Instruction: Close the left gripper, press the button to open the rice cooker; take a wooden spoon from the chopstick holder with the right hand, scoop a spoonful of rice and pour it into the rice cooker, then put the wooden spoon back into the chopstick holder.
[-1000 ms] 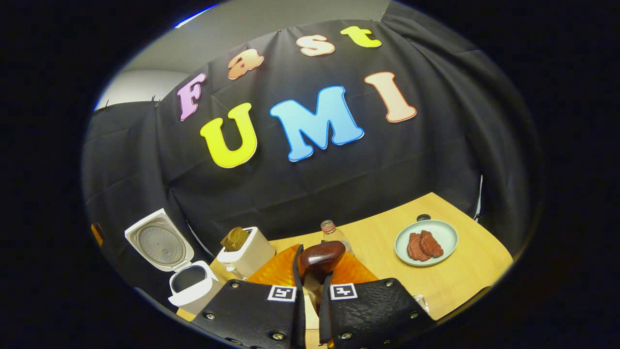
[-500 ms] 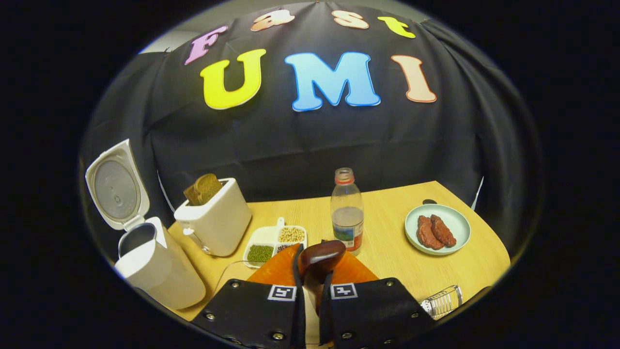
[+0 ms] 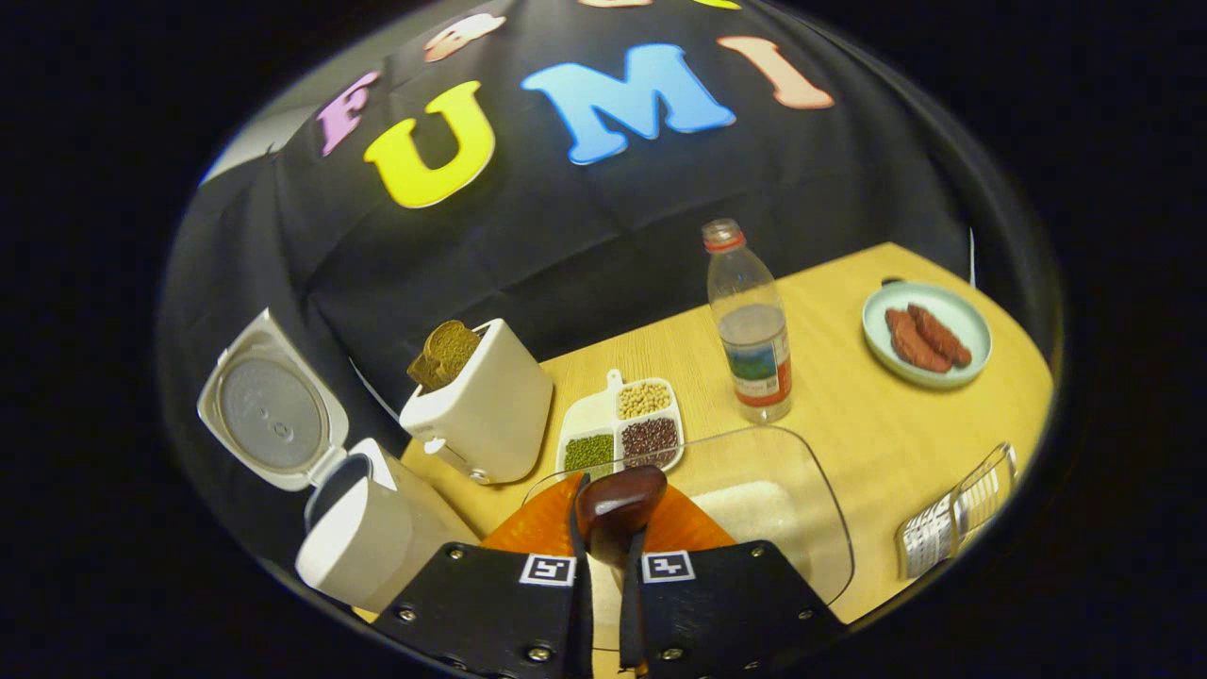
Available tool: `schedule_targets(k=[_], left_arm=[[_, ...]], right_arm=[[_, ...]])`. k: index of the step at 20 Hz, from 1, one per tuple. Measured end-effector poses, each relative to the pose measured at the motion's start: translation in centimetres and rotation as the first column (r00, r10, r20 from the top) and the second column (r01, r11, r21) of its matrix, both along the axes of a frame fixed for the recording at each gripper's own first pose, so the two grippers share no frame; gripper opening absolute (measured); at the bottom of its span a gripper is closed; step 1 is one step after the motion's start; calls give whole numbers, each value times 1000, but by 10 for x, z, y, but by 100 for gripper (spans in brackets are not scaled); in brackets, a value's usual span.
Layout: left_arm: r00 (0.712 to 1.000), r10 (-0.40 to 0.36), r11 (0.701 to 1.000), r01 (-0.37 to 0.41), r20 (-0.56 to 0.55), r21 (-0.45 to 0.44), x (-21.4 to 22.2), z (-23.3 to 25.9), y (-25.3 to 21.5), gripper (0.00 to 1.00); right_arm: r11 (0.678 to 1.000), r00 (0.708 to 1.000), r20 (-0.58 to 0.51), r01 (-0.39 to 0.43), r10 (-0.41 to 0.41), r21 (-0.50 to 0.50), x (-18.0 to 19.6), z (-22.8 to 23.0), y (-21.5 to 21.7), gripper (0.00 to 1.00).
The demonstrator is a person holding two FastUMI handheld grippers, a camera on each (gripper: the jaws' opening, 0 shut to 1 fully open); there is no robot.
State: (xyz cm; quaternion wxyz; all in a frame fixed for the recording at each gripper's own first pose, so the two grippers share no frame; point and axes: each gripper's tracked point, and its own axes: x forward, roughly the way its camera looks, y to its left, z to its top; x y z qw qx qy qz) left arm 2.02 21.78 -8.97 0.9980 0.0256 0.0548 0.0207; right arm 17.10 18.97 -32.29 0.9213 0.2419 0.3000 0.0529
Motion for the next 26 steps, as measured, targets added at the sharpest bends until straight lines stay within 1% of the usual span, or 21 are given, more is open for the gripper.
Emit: schedule_targets(k=[1,2,3,5,6,7,9,10,11,12,13,14,16,17,19,20,21,22,24,25,26], left_arm=[[1000,4,1000,-4,2,-1,0,1,1,92],[1000,4,1000,-4,5,-5,0,1,2,95],[1000,3,1000,-3,4,-7,0,0,0,95],[1000,-2,1000,2,6,-6,-3,1,-3,95],[1000,-5,1000,5,7,-4,-3,0,-5,92],[1000,-9,1000,9,10,-3,-3,2,-8,95],[1000,-19,1000,19,21,-3,-3,4,-13,95],[999,-25,1000,25,23,-5,-4,5,-16,95],[999,-29,1000,30,22,-6,-3,5,-18,92],[999,-33,999,34,19,-6,-3,2,-19,92],[999,-36,999,36,20,-6,-4,2,-20,95],[999,-39,999,39,22,-6,-5,2,-22,92],[999,-41,999,41,29,-4,-8,2,-24,92],[999,-40,999,40,34,-3,-9,4,-23,95],[999,-30,1000,30,38,4,-10,5,-21,90],[999,-29,1000,29,38,2,-12,2,-21,89],[999,-32,999,32,39,-2,-13,0,-21,89],[999,-35,999,35,38,-5,-15,-1,-21,92],[999,-30,1000,30,38,-5,-16,-3,-16,92],[999,-26,1000,26,39,-5,-18,-5,-12,89],[999,-17,1000,17,39,-5,-20,-6,-6,92]], right_arm=[[997,999,-26,28,-26,71,1,-3,-4,11],[989,998,-43,52,-47,141,1,-3,-9,11],[975,996,-57,78,-68,207,1,0,-14,11],[939,990,-76,135,-116,317,2,11,-29,11],[924,987,-71,157,-141,349,3,18,-38,11],[914,985,-62,174,-162,367,2,26,-48,11],[902,983,-36,178,-178,394,1,46,-62,11],[891,983,-25,177,-184,419,1,57,-66,11],[876,981,-15,178,-192,447,1,67,-69,11],[859,979,-5,180,-203,479,1,78,-73,11],[843,977,4,182,-214,507,-1,87,-76,11],[824,975,10,183,-223,536,-1,97,-79,11],[776,973,15,172,-228,607,-2,117,-76,11],[748,973,13,168,-230,642,-2,123,-72,11],[697,975,9,151,-221,700,-2,138,-63,11],[679,978,14,135,-209,721,-2,145,-56,11],[673,981,23,116,-195,730,-2,151,-49,11],[680,983,35,100,-182,726,-3,156,-41,11],[697,986,56,70,-156,714,-1,166,-26,11],[701,988,64,56,-143,711,-1,170,-16,11],[706,989,73,41,-131,707,1,174,-8,11]])
